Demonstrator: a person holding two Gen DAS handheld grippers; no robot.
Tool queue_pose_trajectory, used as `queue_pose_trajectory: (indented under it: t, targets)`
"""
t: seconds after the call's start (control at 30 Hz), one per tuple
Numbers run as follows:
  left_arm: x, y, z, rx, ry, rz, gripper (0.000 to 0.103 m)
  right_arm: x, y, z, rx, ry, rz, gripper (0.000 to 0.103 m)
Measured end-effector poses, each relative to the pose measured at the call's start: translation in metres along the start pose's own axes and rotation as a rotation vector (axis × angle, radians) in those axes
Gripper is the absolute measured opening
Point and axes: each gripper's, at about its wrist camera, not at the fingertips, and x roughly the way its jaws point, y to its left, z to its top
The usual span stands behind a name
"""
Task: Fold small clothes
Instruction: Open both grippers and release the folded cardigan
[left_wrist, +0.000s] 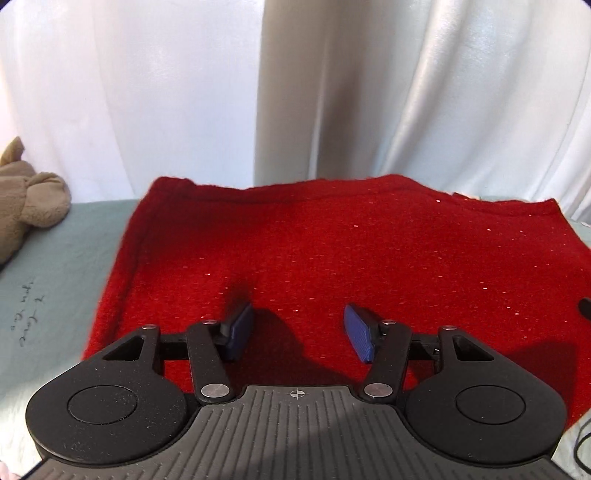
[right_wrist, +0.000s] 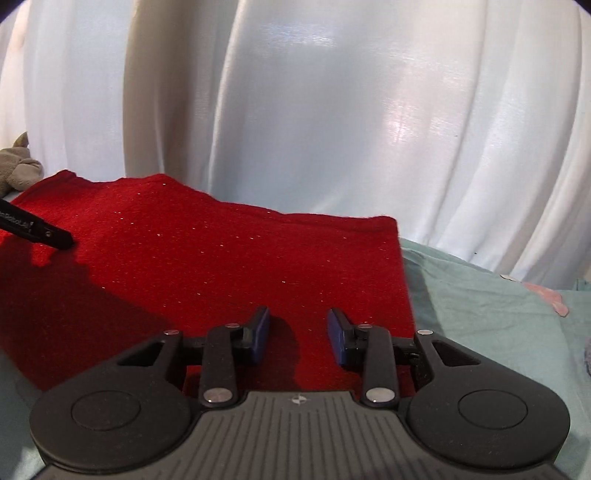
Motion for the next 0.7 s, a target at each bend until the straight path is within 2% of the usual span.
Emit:
queue_pose_trajectory:
  t: [0.07,0.17,0.23,0.33,0.43,0.6,0.7]
  targets:
    - [-0.011,0.016,-0.001,-0.037,-0.007,0.093,0.051,-0.007,-0.004,0.002,0.004,0.013,-0.056,0.034]
    - [-0.034,0.053,-0.006,-0.143,-0.016,0.134,0.059,-0.023,-0.005,0.003,0.006,0.005,-0.160,0.034]
    - [-0.044,0.077,-0.012,-0.210,-0.007,0.135,0.065,-0.036,-0.007,-0.001,0.012,0.021,-0.179,0.034]
    - [-0.051,0.101,-0.023,-0.242,0.031,0.125,0.074,-0.061,-0.006,-0.007,0.048,0.012,-0.092,0.034]
    - [-0.055,0.109,-0.034,-0.241,0.050,0.123,0.079,-0.073,0.014,-0.013,0.013,-0.001,-0.036,0.039]
    - [-0.065,0.106,-0.039,-0.264,0.046,0.062,0.079,-0.076,0.042,-0.015,-0.048,0.002,0.033,0.042]
    - [-0.062,0.097,-0.042,-0.240,0.053,0.085,0.081,-0.076,0.053,-0.016,-0.067,0.003,0.063,0.045]
